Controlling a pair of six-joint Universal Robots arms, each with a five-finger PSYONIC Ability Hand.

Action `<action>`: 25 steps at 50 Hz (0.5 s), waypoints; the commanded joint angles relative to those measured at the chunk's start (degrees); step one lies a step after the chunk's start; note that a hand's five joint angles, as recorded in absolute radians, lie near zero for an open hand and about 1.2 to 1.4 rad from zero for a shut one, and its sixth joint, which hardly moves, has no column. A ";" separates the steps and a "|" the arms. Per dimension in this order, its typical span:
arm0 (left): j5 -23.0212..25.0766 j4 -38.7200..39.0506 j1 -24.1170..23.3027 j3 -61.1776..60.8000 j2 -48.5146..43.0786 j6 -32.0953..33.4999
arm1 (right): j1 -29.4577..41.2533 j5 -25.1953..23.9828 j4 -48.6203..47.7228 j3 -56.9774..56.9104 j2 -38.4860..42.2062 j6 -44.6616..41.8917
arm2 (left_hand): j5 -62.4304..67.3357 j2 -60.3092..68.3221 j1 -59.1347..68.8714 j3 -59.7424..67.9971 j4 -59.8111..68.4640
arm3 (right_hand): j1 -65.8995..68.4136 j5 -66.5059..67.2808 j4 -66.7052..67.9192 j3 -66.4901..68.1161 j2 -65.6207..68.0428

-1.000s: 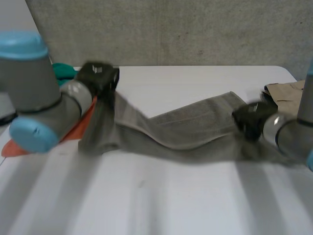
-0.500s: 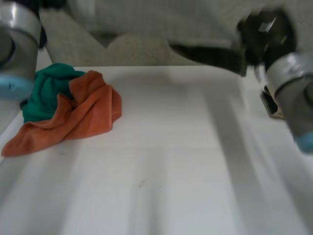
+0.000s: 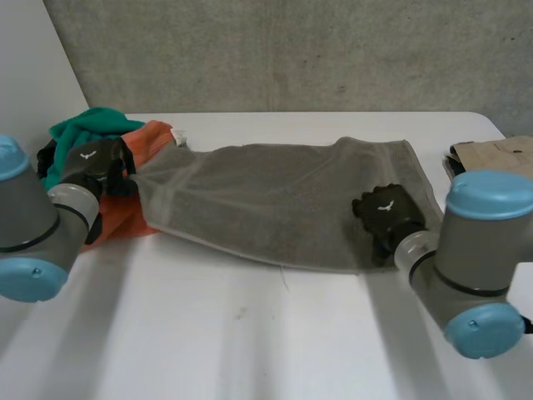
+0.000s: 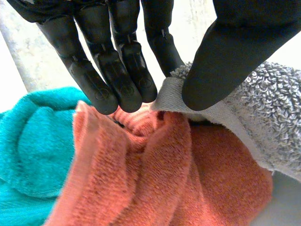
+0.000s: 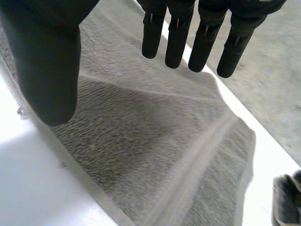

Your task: Fold the laundry.

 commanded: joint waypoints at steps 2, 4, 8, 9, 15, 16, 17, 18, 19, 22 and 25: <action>1.18 -0.59 1.08 -1.57 3.52 -0.17 | -5.79 -1.41 4.77 0.22 -4.31 10.06 | 13.67 11.29 14.61 11.86 11.28 | 1.51 3.28 2.30 1.33 1.42; 1.27 -0.59 1.17 -1.74 3.70 -0.17 | -6.67 -2.30 6.35 -0.31 -3.43 9.10 | 13.67 11.29 14.61 11.86 11.28 | 1.85 3.62 2.64 1.67 1.76; 1.27 -0.59 1.26 -1.83 3.70 -0.08 | -10.01 -4.23 12.15 -1.72 -0.53 2.78 | 13.67 11.29 14.61 11.86 11.28 | 3.03 4.80 3.81 2.84 2.93; 1.09 -0.59 1.34 -1.74 3.70 -0.08 | -11.32 -5.02 14.25 -1.72 0.17 -0.28 | 13.67 11.29 14.61 11.86 11.28 | 6.20 7.97 6.99 6.01 6.10; 1.35 -0.59 1.70 -1.57 3.44 -0.08 | -15.55 -7.66 14.10 -1.10 1.76 -5.93 | 13.67 11.29 14.61 11.86 11.28 | 11.95 13.72 12.74 11.77 11.85; 1.35 -0.59 1.70 -1.48 3.44 -0.17 | -15.81 -8.18 13.31 -0.84 2.02 -5.93 | 13.67 11.29 14.61 11.86 11.28 | 12.12 13.89 12.90 11.93 12.02; 1.35 -0.59 1.52 -1.48 3.35 -0.17 | -16.25 -8.97 11.48 -0.49 2.29 -5.67 | 13.67 11.29 14.61 11.86 11.28 | 12.95 14.72 13.74 12.77 12.85; 1.35 -0.59 1.43 -1.57 3.26 -0.17 | -16.43 -9.33 10.41 -0.23 2.38 -5.32 | 13.67 11.29 14.61 11.86 11.28 | 14.29 16.06 15.08 14.11 14.19; 1.35 -0.59 1.43 -1.57 3.17 -0.08 | -16.61 -9.51 9.36 0.04 2.55 -5.14 | 13.67 11.29 14.61 11.86 11.28 | 15.47 17.24 16.26 15.29 15.37; 1.18 -0.59 1.08 -1.83 3.00 -0.08 | -17.05 -9.77 5.23 0.92 2.82 -4.18 | 13.67 11.29 14.61 11.86 11.28 | 16.83 18.60 17.61 16.64 16.73; 1.18 -0.59 1.17 -1.83 2.91 -0.08 | -17.57 -10.04 2.50 1.27 2.82 -3.30 | 13.67 11.29 14.61 11.86 11.28 | 18.00 19.77 18.79 17.82 17.90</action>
